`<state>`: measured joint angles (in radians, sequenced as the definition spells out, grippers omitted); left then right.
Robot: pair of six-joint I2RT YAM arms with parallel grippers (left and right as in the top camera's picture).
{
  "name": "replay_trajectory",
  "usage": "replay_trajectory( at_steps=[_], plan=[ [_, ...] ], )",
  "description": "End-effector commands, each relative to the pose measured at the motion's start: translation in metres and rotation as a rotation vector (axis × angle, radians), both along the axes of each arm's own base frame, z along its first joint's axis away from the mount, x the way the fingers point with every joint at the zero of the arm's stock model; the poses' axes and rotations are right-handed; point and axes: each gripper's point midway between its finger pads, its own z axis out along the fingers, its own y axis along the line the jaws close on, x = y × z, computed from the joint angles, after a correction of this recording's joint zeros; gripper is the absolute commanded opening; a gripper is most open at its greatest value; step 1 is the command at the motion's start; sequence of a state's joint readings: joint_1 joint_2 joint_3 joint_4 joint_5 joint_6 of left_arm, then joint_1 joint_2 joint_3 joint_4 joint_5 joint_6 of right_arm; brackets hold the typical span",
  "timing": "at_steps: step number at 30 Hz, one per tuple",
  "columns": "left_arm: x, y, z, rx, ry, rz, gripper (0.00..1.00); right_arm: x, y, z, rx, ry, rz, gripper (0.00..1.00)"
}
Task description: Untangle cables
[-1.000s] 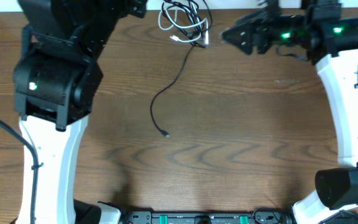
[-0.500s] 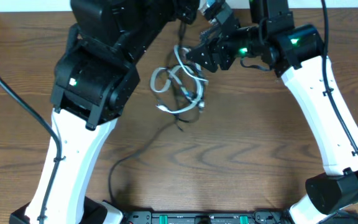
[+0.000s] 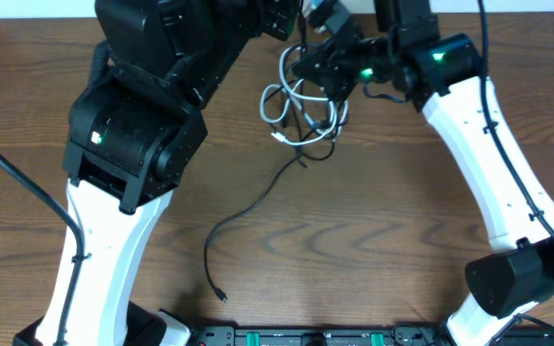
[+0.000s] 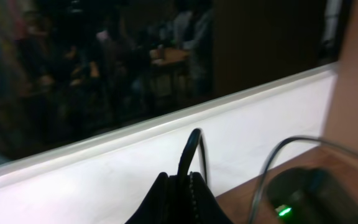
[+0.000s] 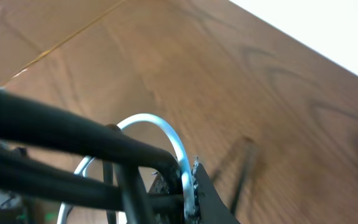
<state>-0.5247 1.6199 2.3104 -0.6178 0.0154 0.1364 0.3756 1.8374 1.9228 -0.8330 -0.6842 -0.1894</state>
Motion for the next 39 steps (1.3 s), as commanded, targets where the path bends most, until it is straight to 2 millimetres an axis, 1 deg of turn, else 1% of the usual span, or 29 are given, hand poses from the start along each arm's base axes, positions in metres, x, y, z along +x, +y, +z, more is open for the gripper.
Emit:
replay_trajectory(
  at_steps=[1, 4, 5, 8, 11, 12, 13, 15, 19, 21, 23, 24, 25, 27, 28, 29, 31, 32, 33, 35, 36, 37, 38, 39],
  plan=[
    [0.003, 0.039, 0.013, 0.033, -0.043, 0.178, 0.08, 0.029, -0.041, -0.004, -0.028, -0.007, -0.126, 0.01],
    [0.006, 0.054, 0.014, 0.032, -0.043, 0.215, 0.07, 0.041, -0.066, -0.004, -0.028, -0.006, -0.184, 0.01],
    [0.008, 0.06, 0.015, 0.027, -0.042, 0.229, 0.07, 0.047, -0.08, -0.003, -0.029, -0.004, -0.214, 0.01],
    [0.013, 0.086, 0.018, 0.016, -0.046, 0.294, 0.07, 0.057, -0.114, -0.006, -0.034, 0.014, -0.287, 0.01],
    [0.016, 0.108, 0.02, 0.002, -0.048, 0.346, 0.07, 0.063, -0.141, -0.008, -0.038, 0.032, -0.344, 0.01],
    [0.017, 0.123, 0.022, -0.016, -0.047, 0.383, 0.07, 0.065, -0.156, -0.008, -0.039, 0.039, -0.375, 0.01],
    [0.018, 0.131, 0.023, -0.027, -0.047, 0.402, 0.07, 0.066, -0.166, -0.008, -0.039, 0.042, -0.395, 0.01],
    [0.016, 0.157, 0.028, -0.052, -0.053, 0.451, 0.07, 0.068, -0.186, -0.007, -0.039, 0.048, -0.437, 0.01],
    [0.009, 0.188, 0.034, -0.087, -0.059, 0.47, 0.08, 0.067, -0.215, -0.002, -0.035, 0.05, -0.498, 0.03],
    [0.007, 0.193, 0.033, -0.082, -0.052, 0.453, 0.07, 0.066, -0.224, 0.0, -0.034, 0.05, -0.518, 0.04],
    [0.006, 0.192, 0.028, -0.075, -0.031, 0.444, 0.07, 0.063, -0.223, 0.003, -0.029, 0.052, -0.512, 0.01],
    [0.007, 0.189, 0.026, -0.072, -0.022, 0.432, 0.08, 0.063, -0.222, 0.003, -0.028, 0.051, -0.509, 0.01],
    [0.008, 0.183, 0.021, -0.067, -0.003, 0.4, 0.17, 0.062, -0.218, 0.004, -0.021, 0.051, -0.497, 0.01],
    [0.01, 0.174, 0.009, -0.056, 0.043, 0.366, 0.48, 0.06, -0.21, 0.008, -0.006, 0.045, -0.471, 0.01],
    [0.011, 0.171, -0.002, -0.046, 0.084, 0.351, 0.75, 0.059, -0.202, 0.014, 0.014, 0.029, -0.444, 0.01],
    [0.013, 0.168, -0.017, -0.032, 0.14, 0.346, 0.93, 0.058, -0.193, 0.025, 0.051, 0.001, -0.409, 0.01],
    [0.017, 0.168, -0.04, -0.011, 0.224, 0.347, 0.95, 0.058, -0.187, 0.049, 0.12, -0.035, -0.396, 0.01],
    [0.021, 0.165, -0.055, 0.001, 0.277, 0.333, 0.95, 0.057, -0.184, 0.067, 0.166, -0.065, -0.383, 0.01],
    [0.022, 0.162, -0.063, 0.005, 0.305, 0.318, 0.95, 0.055, -0.181, 0.079, 0.191, -0.083, -0.371, 0.01],
    [0.026, 0.148, -0.082, 0.007, 0.375, 0.241, 0.95, 0.045, -0.173, 0.113, 0.248, -0.142, -0.326, 0.01],
    [0.028, 0.138, -0.092, 0.006, 0.409, 0.193, 0.95, 0.04, -0.17, 0.127, 0.267, -0.163, -0.308, 0.01],
    [0.033, 0.124, -0.107, 0.009, 0.463, 0.134, 0.95, 0.031, -0.164, 0.15, 0.285, -0.207, -0.284, 0.01],
    [0.036, 0.119, -0.116, 0.014, 0.49, 0.121, 0.95, 0.025, -0.161, 0.163, 0.292, -0.233, -0.276, 0.01],
    [0.039, 0.112, -0.132, 0.026, 0.543, 0.104, 0.95, 0.016, -0.158, 0.185, 0.306, -0.278, -0.266, 0.01]
  ],
)
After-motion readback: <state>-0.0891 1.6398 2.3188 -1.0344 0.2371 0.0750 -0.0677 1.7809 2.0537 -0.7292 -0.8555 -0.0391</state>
